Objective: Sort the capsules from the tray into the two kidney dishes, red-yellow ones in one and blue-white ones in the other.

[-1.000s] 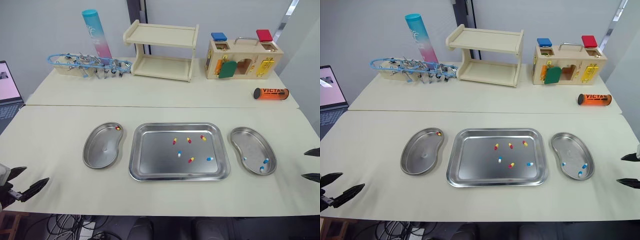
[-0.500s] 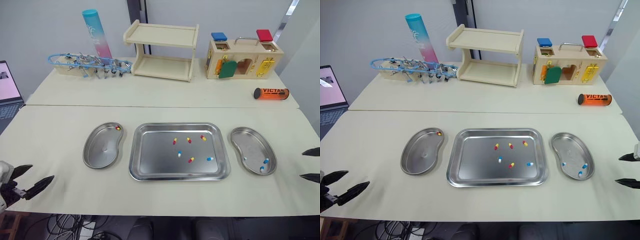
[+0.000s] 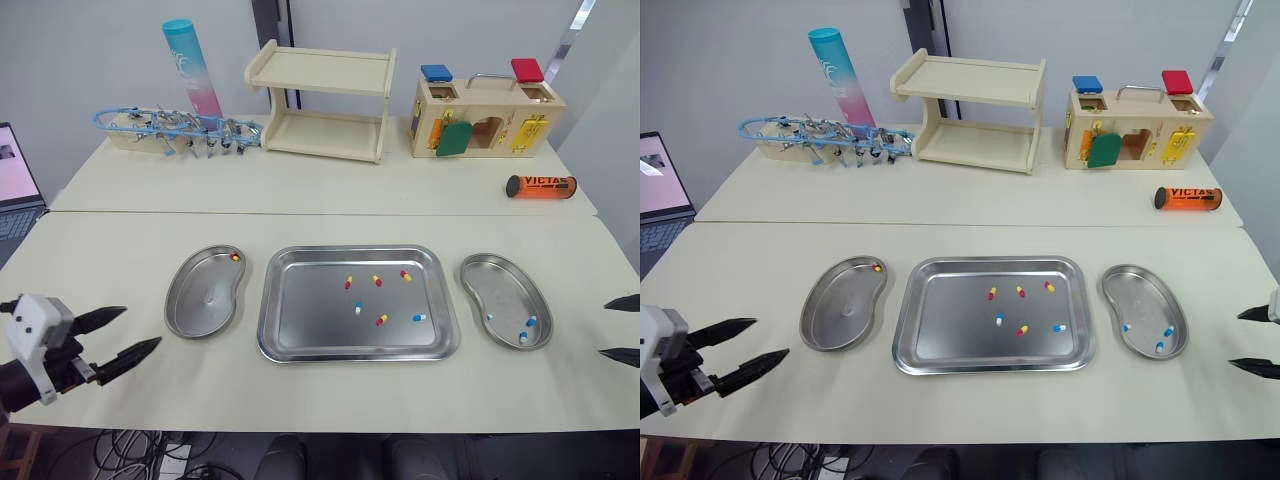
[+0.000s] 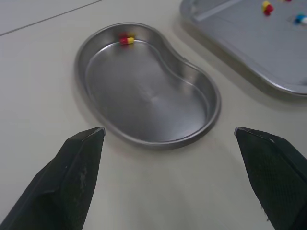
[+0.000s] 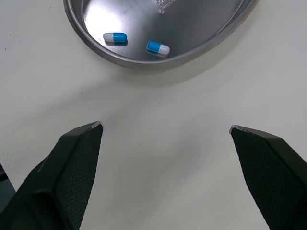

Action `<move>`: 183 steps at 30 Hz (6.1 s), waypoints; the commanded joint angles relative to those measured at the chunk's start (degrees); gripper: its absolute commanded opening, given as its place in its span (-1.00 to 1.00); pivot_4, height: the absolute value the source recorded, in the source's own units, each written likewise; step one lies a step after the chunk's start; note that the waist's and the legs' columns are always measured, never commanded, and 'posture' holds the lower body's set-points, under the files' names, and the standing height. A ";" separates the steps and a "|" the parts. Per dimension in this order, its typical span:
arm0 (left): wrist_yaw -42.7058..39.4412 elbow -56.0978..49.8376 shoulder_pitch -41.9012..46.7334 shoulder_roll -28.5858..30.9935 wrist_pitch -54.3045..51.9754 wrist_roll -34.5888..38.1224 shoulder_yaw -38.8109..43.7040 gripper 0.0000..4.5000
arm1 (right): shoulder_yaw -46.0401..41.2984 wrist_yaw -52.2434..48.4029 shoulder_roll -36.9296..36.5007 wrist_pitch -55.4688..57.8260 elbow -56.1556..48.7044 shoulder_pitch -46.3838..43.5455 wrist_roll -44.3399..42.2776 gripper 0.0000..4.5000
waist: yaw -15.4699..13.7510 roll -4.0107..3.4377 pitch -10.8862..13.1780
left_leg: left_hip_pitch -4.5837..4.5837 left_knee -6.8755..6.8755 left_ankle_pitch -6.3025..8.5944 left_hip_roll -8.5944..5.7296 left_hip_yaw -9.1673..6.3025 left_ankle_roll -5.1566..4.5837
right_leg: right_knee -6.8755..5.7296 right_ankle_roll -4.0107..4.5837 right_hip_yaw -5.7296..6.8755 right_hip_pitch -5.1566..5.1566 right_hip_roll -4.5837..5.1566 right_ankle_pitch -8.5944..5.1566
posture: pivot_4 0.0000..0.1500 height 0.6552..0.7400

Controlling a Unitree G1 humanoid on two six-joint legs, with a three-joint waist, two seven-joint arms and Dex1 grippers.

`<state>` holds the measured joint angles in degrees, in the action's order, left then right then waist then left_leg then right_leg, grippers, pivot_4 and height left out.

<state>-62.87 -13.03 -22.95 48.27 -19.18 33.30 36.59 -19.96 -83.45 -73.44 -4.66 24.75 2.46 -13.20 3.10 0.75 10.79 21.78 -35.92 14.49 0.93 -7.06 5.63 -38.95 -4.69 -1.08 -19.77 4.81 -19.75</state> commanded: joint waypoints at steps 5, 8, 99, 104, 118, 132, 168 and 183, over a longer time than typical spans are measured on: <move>-3.07 -11.73 -3.06 -3.18 1.38 2.74 -4.23 1.00 | -5.92 -1.92 -1.53 6.42 -8.59 1.60 -4.44 0.99 | 0.14 -0.04 -0.02 | -0.04 -0.02 0.00 0.00 0.02 0.00 | -0.02 0.00 -0.04 0.04 0.00 0.00 | 1.00 1.00; -3.36 -14.79 -4.55 -5.16 2.34 3.33 -5.51 1.00 | -6.06 -1.40 -0.89 8.96 -13.37 0.83 -5.63 0.99 | 0.07 -0.03 -0.02 | -0.04 -0.02 0.00 0.01 0.01 0.00 | -0.01 0.00 -0.02 0.05 0.00 0.00 | 1.00 1.00; 0.80 -19.19 5.63 -10.37 10.78 2.05 -25.73 1.00 | 28.93 26.16 33.09 44.99 -51.48 -31.14 0.12 -0.85 | -1.58 0.11 -0.08 | 0.24 -0.06 0.00 -0.04 -0.34 0.00 | 0.00 0.00 0.20 -0.18 -0.04 0.02 | 1.00 1.00; 0.60 -18.97 9.31 -10.83 9.41 3.21 -28.29 1.00 | 17.83 26.84 25.58 52.06 -56.26 -25.03 -4.45 -0.85 | -1.53 0.10 -0.07 | 0.25 -0.06 0.00 -0.05 -0.33 -0.01 | 0.00 0.00 0.19 -0.18 -0.04 0.02 | 1.00 1.00; -0.30 -19.97 15.13 -11.74 7.79 5.97 -33.51 1.00 | -2.79 25.31 12.25 46.05 -48.87 0.74 -2.03 -0.85 | -1.15 0.10 -0.07 | 0.15 -0.06 0.00 -0.04 -0.17 -0.02 | -0.02 0.00 0.08 -0.12 -0.04 0.02 | 1.00 1.00; 0.79 -20.18 16.78 -12.75 7.42 5.66 -35.20 1.00 | -0.85 28.63 11.58 48.37 -45.64 0.03 -1.87 -0.02 | -1.33 0.11 -0.07 | 0.16 -0.08 0.00 -0.04 -0.19 -0.01 | 0.02 -0.01 0.11 -0.04 -0.03 0.01 | 1.00 1.00; 6.62 30.62 10.58 8.36 9.30 -10.69 1.65 1.00 | 2.40 0.53 0.13 -2.95 3.90 -11.99 1.76 0.99 | 0.16 0.05 0.04 | 0.08 0.07 0.00 0.00 -0.02 -0.01 | -0.02 0.01 0.03 -0.19 0.00 -0.01 | 1.00 1.00; 7.34 24.55 7.89 6.67 5.75 -9.75 2.32 1.00 | 5.16 0.38 0.94 -4.62 7.62 -13.09 2.16 0.99 | 0.15 0.02 0.04 | 0.07 0.06 0.00 0.00 0.01 0.00 | -0.07 0.00 -0.02 -0.20 0.01 0.00 | 1.00 1.00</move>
<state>-55.87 13.16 -15.03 54.53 -12.65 22.65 36.41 -14.27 -82.85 -71.96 -8.92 32.51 -10.10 -10.32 3.26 0.77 10.83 21.86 -35.86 14.49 0.93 -7.05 5.63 -39.02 -4.69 -1.09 -19.98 4.81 -19.76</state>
